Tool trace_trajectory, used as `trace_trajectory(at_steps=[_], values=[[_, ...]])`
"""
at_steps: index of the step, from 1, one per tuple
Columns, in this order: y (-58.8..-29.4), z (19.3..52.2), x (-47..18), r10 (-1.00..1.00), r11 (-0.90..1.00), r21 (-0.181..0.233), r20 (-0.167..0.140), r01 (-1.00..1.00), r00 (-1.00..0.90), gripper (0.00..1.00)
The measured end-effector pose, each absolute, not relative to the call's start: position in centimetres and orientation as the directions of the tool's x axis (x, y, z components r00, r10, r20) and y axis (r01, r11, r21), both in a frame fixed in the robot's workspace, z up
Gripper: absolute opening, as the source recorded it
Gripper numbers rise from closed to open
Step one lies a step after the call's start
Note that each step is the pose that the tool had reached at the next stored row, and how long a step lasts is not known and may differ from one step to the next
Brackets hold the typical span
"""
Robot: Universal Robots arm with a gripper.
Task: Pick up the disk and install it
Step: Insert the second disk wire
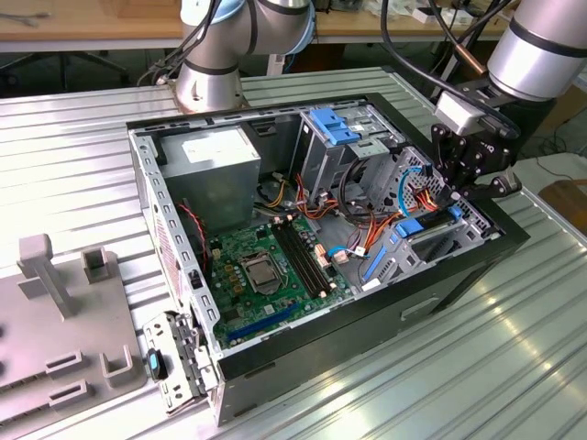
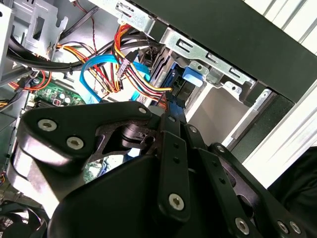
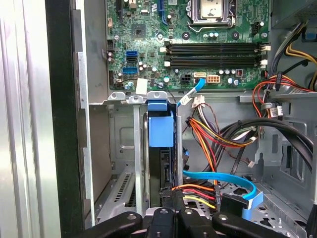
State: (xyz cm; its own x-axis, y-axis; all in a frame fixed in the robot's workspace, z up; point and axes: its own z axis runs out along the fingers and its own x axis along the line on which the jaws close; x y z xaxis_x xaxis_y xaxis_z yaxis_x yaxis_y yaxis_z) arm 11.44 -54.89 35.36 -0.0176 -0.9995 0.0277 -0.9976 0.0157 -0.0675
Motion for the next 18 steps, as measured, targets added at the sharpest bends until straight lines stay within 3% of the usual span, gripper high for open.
trace_trajectory(at_steps=[18], values=[[-54.9, 37.0, 11.4, -0.999, 0.016, -0.054, 0.030, -0.998, -0.018, 0.11]])
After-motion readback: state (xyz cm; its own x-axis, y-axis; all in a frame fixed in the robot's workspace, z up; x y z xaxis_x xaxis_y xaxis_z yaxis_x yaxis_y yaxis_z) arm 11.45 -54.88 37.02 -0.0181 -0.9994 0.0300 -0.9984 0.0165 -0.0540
